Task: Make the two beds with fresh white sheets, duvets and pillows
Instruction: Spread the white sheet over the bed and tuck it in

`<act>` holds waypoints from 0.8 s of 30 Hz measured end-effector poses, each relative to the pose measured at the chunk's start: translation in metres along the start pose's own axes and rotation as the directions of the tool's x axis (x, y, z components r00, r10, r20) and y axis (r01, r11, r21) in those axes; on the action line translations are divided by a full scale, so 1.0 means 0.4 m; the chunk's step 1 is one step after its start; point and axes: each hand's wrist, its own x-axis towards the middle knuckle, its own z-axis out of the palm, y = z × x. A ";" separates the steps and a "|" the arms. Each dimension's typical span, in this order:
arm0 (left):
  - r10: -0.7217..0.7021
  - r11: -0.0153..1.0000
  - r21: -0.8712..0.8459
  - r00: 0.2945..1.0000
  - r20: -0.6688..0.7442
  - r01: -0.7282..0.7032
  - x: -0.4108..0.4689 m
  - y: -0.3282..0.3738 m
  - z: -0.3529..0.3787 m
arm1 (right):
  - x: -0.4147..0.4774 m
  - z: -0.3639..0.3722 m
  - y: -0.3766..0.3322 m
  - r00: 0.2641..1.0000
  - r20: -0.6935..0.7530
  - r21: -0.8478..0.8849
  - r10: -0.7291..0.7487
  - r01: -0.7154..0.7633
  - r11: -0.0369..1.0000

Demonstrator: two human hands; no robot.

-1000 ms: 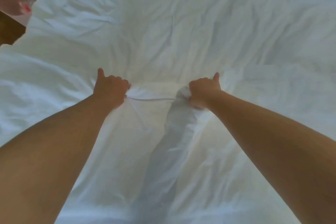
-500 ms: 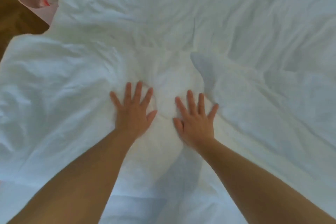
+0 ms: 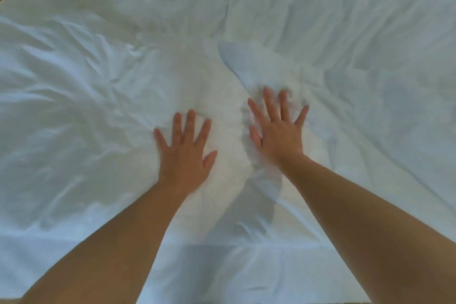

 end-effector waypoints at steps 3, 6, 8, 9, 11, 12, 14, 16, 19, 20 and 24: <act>-0.126 0.990 0.067 0.990 0.063 0.122 0.002 0.029 0.029 | 0.057 -0.017 0.102 0.985 0.084 0.057 0.148 -0.153 0.987; -0.274 0.961 0.068 0.953 0.126 0.267 0.030 0.090 0.031 | 0.015 0.018 0.307 0.928 0.175 0.052 0.328 -0.341 0.939; -0.314 0.949 0.007 0.942 0.119 0.316 0.043 0.172 0.011 | -0.026 0.030 0.377 0.915 0.185 0.048 0.359 -0.373 0.927; -0.274 0.961 -0.017 0.958 0.087 0.276 0.052 0.224 -0.004 | -0.038 0.033 0.386 0.923 0.178 0.075 0.342 -0.359 0.930; -0.113 0.993 -0.042 0.994 -0.002 0.113 0.078 0.341 -0.026 | -0.040 0.036 0.387 0.968 0.151 0.122 0.202 -0.221 0.968; -0.025 0.999 -0.045 0.999 -0.044 0.023 0.096 0.398 -0.031 | -0.037 0.035 0.401 0.986 0.130 0.103 0.105 -0.118 0.988; 0.067 0.997 -0.033 0.995 -0.070 -0.069 0.133 0.500 -0.020 | -0.020 0.033 0.501 0.995 0.101 0.013 -0.002 0.001 1.000; 0.035 0.999 -0.020 0.999 -0.030 -0.036 0.147 0.549 0.019 | -0.008 0.044 0.662 0.993 0.099 -0.060 0.067 -0.061 0.996; -0.047 0.997 0.063 0.999 -0.002 0.047 0.174 0.557 0.073 | -0.013 0.066 0.898 0.967 0.097 -0.100 0.235 -0.225 0.969; -0.093 0.994 0.068 0.995 0.025 0.091 0.191 0.570 0.073 | -0.021 0.074 0.944 0.959 0.085 -0.092 0.272 -0.264 0.960; -0.394 0.915 -0.020 0.905 0.162 0.402 0.205 0.700 0.039 | -0.078 0.130 0.927 0.979 0.070 0.039 0.193 -0.196 0.980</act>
